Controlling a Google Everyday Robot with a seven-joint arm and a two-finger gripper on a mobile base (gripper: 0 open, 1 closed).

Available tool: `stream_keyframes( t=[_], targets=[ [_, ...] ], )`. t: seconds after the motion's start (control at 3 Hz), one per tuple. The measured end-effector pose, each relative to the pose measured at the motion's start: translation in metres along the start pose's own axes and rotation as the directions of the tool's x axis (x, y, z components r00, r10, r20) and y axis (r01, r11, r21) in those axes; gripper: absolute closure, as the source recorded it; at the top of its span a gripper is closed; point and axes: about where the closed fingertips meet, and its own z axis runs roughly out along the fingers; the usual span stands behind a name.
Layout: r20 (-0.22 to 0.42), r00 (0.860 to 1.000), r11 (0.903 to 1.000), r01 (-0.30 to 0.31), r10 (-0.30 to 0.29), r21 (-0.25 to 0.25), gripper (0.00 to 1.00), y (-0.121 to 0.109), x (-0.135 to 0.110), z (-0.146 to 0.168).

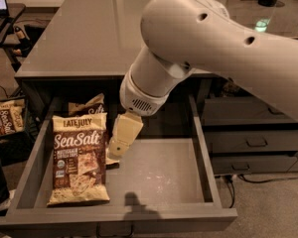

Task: Pick brown chip bag from top drawer and place on counter

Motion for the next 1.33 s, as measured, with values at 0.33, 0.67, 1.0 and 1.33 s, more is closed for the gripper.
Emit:
stream_keyframes(
  t=[0.33, 0.67, 1.0, 1.33],
  targets=[
    [0.024, 0.999, 0.9992, 0.019, -0.02, 0.036, 0.0, -0.001, -0.016, 0.019],
    [0.047, 0.997, 0.9968, 0.05, -0.053, 0.063, 0.0, -0.016, -0.057, 0.086],
    [0.047, 0.997, 0.9969, 0.05, -0.053, 0.061, 0.0, -0.016, -0.06, 0.089],
    [0.069, 0.996, 0.9966, 0.059, -0.063, 0.057, 0.0, -0.014, -0.065, 0.101]
  ],
)
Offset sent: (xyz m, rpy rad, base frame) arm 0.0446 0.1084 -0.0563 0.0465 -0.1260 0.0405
